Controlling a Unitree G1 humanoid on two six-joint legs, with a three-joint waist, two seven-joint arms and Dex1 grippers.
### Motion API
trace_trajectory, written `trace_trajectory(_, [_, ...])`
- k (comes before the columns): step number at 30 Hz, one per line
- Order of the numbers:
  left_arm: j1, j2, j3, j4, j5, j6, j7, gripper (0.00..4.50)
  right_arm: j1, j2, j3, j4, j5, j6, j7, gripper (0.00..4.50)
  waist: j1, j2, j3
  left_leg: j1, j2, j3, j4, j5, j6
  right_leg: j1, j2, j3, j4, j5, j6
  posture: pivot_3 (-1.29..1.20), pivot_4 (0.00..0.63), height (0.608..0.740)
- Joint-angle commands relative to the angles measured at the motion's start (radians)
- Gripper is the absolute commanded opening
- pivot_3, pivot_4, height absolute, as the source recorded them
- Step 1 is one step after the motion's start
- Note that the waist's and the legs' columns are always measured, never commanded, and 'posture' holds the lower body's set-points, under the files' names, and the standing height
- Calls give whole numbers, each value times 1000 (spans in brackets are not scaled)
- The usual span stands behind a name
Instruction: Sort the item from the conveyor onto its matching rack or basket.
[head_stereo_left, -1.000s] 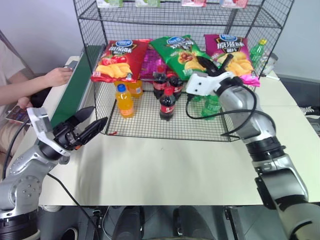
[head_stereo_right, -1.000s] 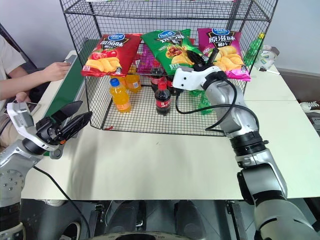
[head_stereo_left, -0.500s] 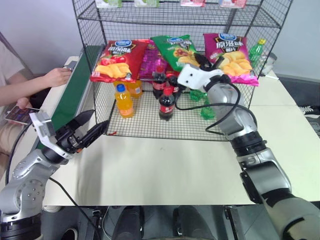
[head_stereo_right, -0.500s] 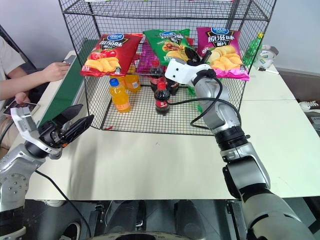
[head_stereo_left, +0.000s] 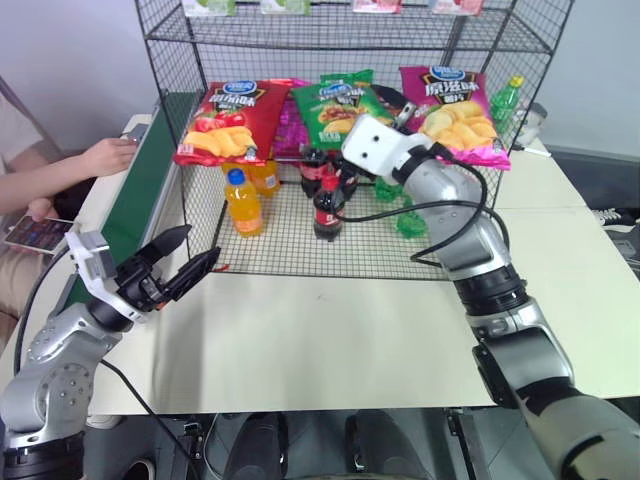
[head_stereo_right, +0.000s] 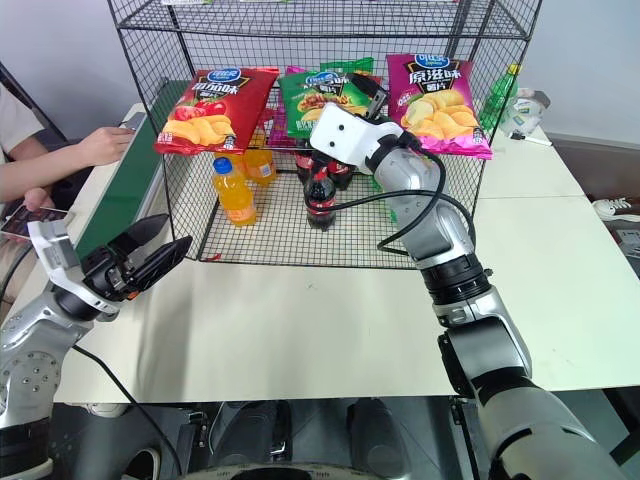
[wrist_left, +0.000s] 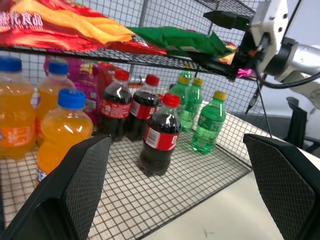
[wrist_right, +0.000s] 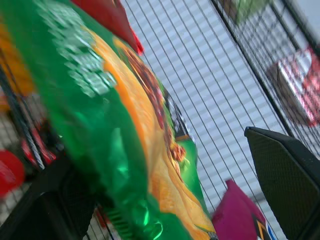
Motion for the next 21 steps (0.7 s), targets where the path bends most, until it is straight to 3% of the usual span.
trace_trajectory(1, [-3, -5, 6, -23, 13, -30, 3, 4500, 11, -19, -28, -110, 37, 19, 40, 4438, 0, 0, 0, 0, 0, 0, 0, 0, 0, 0, 0, 0, 0, 0, 0, 0, 150, 739])
trace_trajectory(8, [10, 1, 13, -21, 44, -36, 33, 4500, 74, -83, -48, -278, 126, 63, 172, 4438, 0, 0, 0, 0, 0, 0, 0, 0, 0, 0, 0, 0, 0, 0, 0, 0, 150, 739])
trace_trajectory(11, [8, 5, 15, -19, 51, -30, 49, 4500, 98, 1, -97, -388, 339, 195, 252, 4438, -1, 0, 0, 0, 0, 0, 0, 0, 0, 0, 0, 0, 0, 0, 0, 0, 150, 739])
trace_trajectory(15, [2, 13, 2, -16, 84, -22, 81, 4500, 109, 117, -211, -463, 549, 337, 229, 4438, -1, 0, 0, 0, 1, 0, -1, 0, 0, -1, 1, 0, 0, 0, 0, 0, 150, 739])
trace_trajectory(21, [2, 8, -12, -28, 101, -25, 101, 4500, 138, 124, -204, -439, 581, 310, 201, 4438, 4, 0, 0, 0, -1, -1, -1, 0, 0, 0, -3, -1, 0, 0, 0, 0, 150, 739])
